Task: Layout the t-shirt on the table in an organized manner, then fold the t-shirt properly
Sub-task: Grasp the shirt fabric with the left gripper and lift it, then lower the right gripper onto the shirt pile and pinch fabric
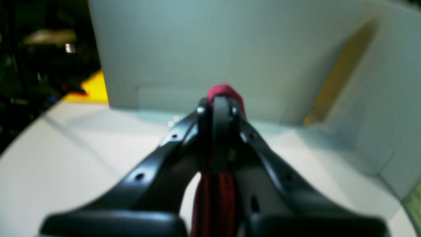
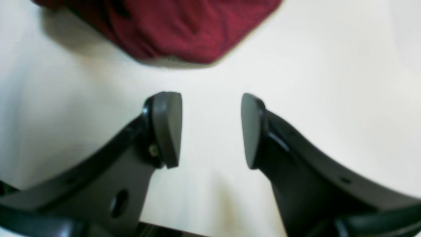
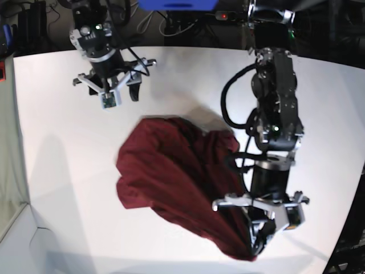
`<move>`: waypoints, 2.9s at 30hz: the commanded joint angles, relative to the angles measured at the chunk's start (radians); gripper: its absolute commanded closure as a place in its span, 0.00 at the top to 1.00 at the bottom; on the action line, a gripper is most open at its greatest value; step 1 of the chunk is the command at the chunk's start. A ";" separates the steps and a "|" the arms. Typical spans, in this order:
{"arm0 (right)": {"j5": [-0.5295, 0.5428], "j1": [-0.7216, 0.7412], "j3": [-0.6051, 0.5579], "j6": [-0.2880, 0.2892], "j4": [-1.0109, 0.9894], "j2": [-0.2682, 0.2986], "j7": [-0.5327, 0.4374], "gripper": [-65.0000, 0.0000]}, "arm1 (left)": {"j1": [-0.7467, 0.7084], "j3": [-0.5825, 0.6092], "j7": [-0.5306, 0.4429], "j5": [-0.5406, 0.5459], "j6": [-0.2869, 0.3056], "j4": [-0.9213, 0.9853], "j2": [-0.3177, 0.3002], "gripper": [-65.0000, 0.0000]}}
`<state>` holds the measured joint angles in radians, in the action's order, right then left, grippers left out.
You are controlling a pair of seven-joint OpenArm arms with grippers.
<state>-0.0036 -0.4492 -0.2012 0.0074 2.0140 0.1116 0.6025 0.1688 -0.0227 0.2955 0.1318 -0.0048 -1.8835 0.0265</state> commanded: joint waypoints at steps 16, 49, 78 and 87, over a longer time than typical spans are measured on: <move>-0.003 0.073 0.188 0.004 0.021 0.010 -0.025 0.46 | -0.460 0.105 -0.006 -0.001 0.010 -0.077 -0.185 0.00; -0.003 0.633 -0.453 0.006 -0.467 -0.174 -0.014 0.71 | -0.731 0.185 -0.008 -0.004 0.004 0.019 -0.423 0.00; -0.003 0.728 -0.530 0.001 -0.775 -0.189 -0.177 0.70 | -0.751 0.180 -0.009 -0.011 0.007 0.028 -0.391 0.00; -0.003 0.728 -0.530 0.001 -0.772 -0.189 -0.177 0.24 | -0.743 0.180 -0.009 -0.011 0.007 0.029 -0.391 0.00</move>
<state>-0.0032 0.2565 -0.7334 0.0105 1.2236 -0.0639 0.4511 -0.5724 0.1589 0.3065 0.1207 0.0040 -1.8397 -0.3595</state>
